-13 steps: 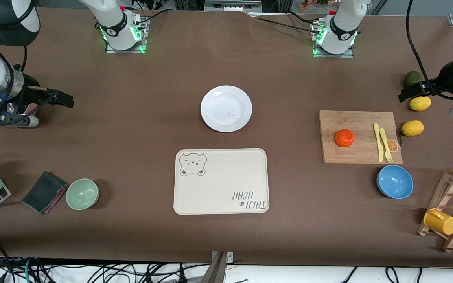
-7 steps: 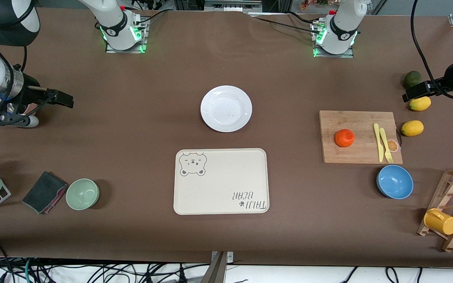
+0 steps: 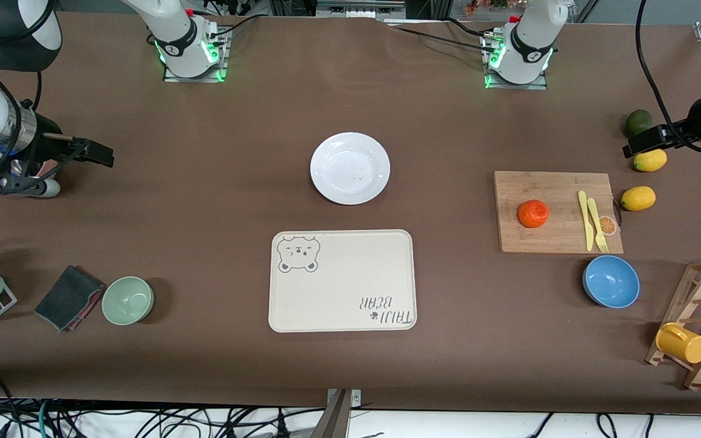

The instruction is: Place orange and plate with both arms

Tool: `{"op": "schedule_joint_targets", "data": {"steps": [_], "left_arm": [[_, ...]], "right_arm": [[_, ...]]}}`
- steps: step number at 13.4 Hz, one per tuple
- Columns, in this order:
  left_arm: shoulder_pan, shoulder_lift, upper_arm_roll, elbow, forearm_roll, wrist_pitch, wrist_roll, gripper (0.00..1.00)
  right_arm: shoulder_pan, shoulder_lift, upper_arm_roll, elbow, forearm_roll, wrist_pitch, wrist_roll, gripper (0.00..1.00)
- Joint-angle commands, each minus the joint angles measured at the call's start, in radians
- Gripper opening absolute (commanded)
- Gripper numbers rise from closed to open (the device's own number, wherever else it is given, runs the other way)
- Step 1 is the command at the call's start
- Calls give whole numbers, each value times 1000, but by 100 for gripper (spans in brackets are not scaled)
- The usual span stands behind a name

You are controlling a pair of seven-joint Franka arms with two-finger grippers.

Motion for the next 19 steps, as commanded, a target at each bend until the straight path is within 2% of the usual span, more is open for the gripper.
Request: {"op": "schedule_joint_targets", "data": {"steps": [1,19], "left_arm": [[6,4,-5,18,-23,-16,22,100],[6,7,-3,5,-34,-29,16,100]], "right_arm": [[-3,-13,4,-3,9,0,4,100],[-3,-13,4,-3,11,-1,2,100]]}}
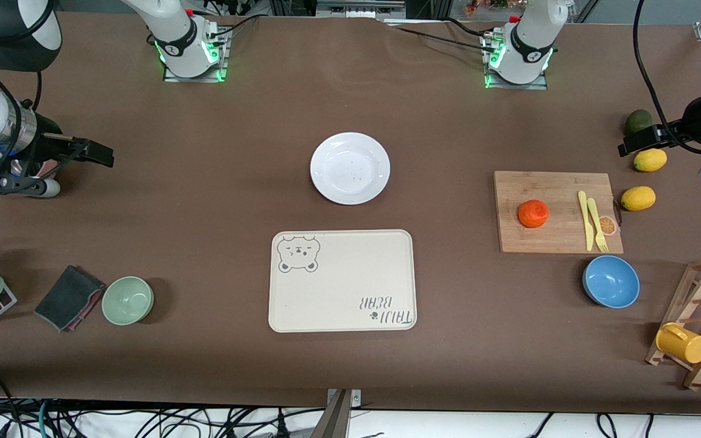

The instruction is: Place orange and plate with both arms

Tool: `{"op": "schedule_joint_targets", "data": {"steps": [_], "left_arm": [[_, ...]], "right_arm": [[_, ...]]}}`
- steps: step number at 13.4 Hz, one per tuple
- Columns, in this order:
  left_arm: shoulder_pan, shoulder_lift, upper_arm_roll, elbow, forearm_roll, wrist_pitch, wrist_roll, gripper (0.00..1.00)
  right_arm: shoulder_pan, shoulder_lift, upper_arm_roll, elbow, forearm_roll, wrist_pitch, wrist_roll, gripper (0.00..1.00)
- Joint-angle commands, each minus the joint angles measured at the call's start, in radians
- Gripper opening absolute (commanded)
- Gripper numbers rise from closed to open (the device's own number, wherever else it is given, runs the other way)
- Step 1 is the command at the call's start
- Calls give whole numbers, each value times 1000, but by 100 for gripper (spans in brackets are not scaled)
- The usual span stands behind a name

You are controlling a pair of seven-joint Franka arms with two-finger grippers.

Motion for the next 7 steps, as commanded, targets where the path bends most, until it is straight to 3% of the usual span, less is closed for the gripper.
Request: {"op": "schedule_joint_targets", "data": {"steps": [1,7], "left_arm": [[6,0,-1,5,-22,-10,16,100],[4,2,-1,11,-22,-3,12,100]], "right_arm": [[-3,-12,4,-3,10,-1,2,100],[-3,-13,4,-3,10,-1,2,100]]}}
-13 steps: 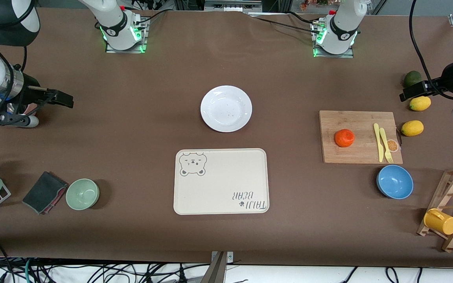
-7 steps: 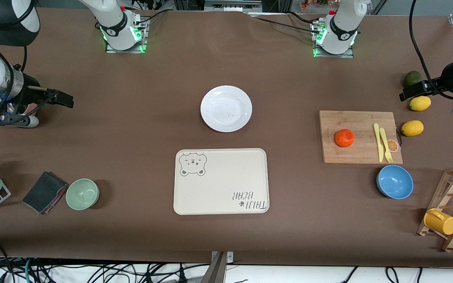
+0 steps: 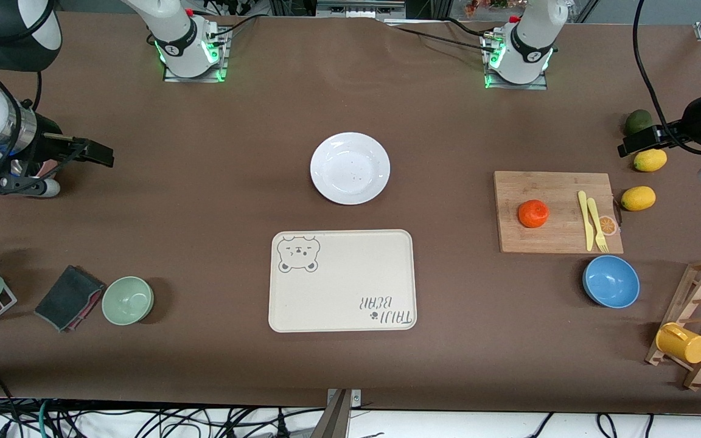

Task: Place orange and plate with both arms
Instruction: 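Move the left gripper over the orange on the cutting board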

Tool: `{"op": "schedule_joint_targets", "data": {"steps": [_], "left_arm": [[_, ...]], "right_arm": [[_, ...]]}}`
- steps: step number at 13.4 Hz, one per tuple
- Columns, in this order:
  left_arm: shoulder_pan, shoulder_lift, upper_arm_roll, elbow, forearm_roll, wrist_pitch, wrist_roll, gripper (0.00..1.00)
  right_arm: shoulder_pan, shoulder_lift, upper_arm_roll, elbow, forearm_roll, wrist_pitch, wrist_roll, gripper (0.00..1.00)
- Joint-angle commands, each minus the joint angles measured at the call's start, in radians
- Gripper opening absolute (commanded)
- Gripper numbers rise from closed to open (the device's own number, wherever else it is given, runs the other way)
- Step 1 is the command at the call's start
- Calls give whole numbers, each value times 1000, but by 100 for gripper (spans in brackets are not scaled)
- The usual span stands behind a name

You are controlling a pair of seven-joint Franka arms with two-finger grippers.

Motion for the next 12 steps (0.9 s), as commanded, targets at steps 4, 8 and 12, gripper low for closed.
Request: {"op": "schedule_joint_targets", "data": {"steps": [4,8,12], "left_arm": [[-1,11,-2,11,-20,13,12,100],[3,7,-4,10,-10,12,17,100],[-16,-27,-31,-74,-11,83,17,100]], "right_arm": [[-3,-12,4,-3,10,-1,2,100],[-3,-12,4,-3,10,-1,2,100],[-3,-13,4,-3,10,0,2,100]]}}
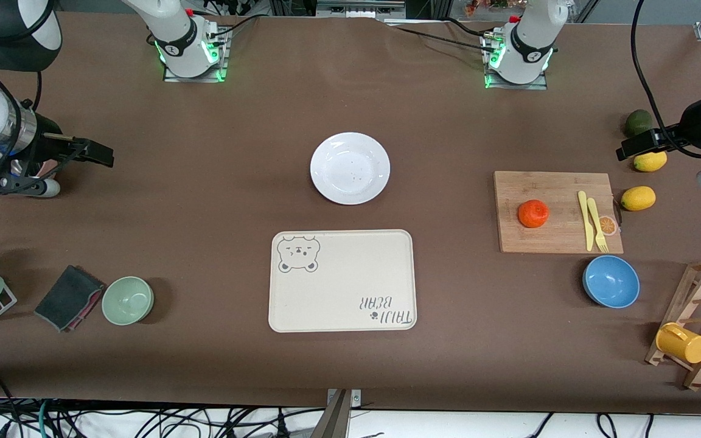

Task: Place orange and plate with both arms
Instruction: 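Move the left gripper over the orange on the cutting board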

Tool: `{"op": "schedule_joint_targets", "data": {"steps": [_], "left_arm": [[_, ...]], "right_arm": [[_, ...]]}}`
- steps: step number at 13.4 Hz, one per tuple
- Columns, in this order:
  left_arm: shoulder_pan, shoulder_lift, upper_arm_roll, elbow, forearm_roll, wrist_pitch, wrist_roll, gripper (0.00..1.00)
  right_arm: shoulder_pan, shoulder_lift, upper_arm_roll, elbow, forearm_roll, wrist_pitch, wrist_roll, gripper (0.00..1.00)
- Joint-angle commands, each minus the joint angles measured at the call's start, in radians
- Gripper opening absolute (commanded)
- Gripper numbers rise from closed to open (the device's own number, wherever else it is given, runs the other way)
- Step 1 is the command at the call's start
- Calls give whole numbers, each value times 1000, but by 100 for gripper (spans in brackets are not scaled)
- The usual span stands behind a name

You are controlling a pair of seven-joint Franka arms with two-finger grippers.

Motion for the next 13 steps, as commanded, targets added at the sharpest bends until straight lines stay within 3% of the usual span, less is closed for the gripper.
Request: {"op": "schedule_joint_targets", "data": {"steps": [1,10,13], "left_arm": [[-15,-51,-29,-124,-11,111,17,100],[-30,-62,-38,-559,-26,542,20,100],[-30,-8,-40,-642,-28,680,22,100]], "right_arm": [[-3,-13,4,-3,10,0,2,100],[-3,-12,4,-3,10,0,1,100],[-3,-12,4,-3,10,0,1,100]]}}
